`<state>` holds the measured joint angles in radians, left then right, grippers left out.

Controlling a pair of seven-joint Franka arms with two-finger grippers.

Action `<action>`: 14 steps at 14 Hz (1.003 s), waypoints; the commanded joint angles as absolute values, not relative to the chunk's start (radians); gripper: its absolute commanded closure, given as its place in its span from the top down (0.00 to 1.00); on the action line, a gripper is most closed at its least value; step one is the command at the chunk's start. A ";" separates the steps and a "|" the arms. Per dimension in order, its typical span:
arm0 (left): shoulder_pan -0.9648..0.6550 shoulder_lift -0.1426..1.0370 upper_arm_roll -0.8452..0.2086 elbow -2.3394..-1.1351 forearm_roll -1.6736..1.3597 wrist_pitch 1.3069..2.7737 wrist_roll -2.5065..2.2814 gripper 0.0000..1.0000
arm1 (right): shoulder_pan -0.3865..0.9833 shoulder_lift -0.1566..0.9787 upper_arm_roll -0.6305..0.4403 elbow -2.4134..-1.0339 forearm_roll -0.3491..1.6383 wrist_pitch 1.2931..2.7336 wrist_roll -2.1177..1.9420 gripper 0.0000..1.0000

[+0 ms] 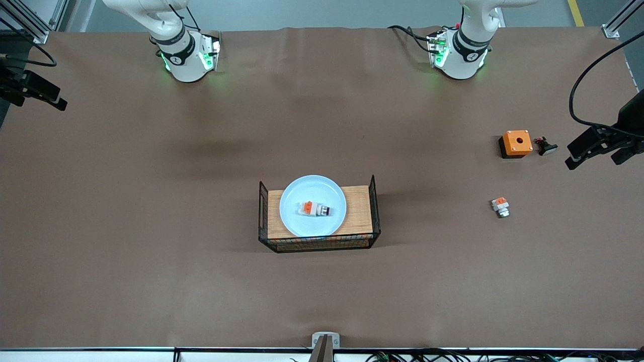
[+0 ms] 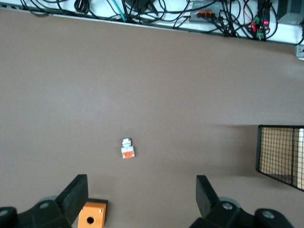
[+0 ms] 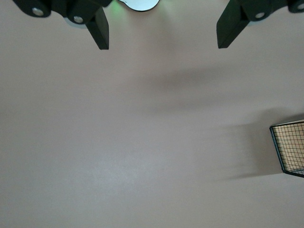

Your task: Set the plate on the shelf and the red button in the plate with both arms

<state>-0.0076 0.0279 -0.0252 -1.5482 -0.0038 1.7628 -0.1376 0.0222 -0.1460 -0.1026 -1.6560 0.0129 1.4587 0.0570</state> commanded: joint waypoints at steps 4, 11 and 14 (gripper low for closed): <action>-0.008 0.023 -0.037 -1.516 0.009 1.690 -0.120 1.00 | 0.021 -0.170 -0.098 -1.675 0.011 1.460 0.069 1.00; 0.000 0.021 -0.031 -1.517 0.009 1.658 -0.097 1.00 | 0.029 -0.169 -0.097 -1.675 0.011 1.466 0.069 1.00; -0.002 0.021 -0.031 -1.516 0.015 1.658 -0.098 1.00 | 0.026 -0.169 -0.098 -1.675 0.011 1.468 0.069 1.00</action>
<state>-0.0013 0.0273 -0.0296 -1.5287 -0.0037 1.6811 -0.1177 0.0239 -0.1463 -0.0994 -1.6564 0.0129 1.4596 0.0571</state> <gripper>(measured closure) 0.000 0.000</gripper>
